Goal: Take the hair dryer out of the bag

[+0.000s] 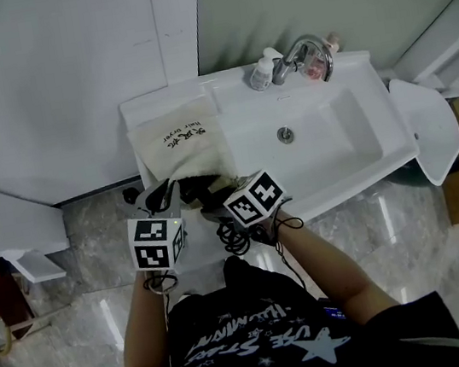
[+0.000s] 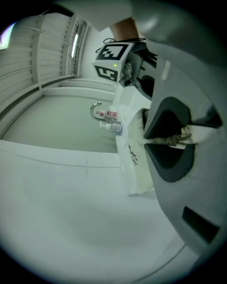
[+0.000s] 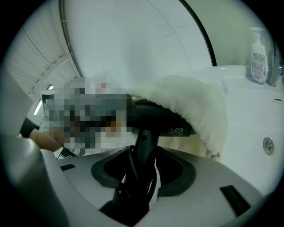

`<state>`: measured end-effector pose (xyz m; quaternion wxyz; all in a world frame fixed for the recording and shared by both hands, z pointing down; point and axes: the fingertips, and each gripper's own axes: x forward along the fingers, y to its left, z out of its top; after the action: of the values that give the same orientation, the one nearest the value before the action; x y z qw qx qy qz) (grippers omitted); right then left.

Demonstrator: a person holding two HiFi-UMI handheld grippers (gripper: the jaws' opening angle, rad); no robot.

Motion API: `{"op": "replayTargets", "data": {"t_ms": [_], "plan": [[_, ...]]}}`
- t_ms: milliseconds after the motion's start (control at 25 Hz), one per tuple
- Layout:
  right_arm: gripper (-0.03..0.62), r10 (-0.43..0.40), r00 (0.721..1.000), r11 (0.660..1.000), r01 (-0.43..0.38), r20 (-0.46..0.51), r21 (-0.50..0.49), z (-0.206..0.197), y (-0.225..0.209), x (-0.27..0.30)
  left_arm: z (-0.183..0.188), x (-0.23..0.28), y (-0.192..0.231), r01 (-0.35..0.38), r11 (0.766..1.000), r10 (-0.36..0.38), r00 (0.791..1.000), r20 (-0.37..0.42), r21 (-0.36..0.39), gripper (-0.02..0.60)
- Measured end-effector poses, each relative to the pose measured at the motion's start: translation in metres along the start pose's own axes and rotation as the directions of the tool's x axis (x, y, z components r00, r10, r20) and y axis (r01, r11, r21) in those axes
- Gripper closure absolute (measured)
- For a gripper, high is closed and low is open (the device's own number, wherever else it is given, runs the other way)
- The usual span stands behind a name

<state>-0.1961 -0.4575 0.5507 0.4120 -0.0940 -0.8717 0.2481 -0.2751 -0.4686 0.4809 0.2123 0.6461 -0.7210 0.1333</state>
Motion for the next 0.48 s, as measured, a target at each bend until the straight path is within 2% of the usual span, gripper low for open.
{"op": "replayTargets", "data": {"t_ms": [200,480], "plan": [[0.407,0.029,1.0,1.0,-0.029,0.011,-0.003,-0.015,0.016,-0.012,-0.004,-0.005,0.001,0.035,0.999,-0.035,0.999,-0.005,0.007,0.535],[0.407,0.103,0.995,0.989,-0.104,-0.017,-0.108,-0.029,0.05,-0.022,-0.008,-0.016,0.009,0.079,0.997,-0.08,0.997,-0.004,-0.019,0.535]]}}
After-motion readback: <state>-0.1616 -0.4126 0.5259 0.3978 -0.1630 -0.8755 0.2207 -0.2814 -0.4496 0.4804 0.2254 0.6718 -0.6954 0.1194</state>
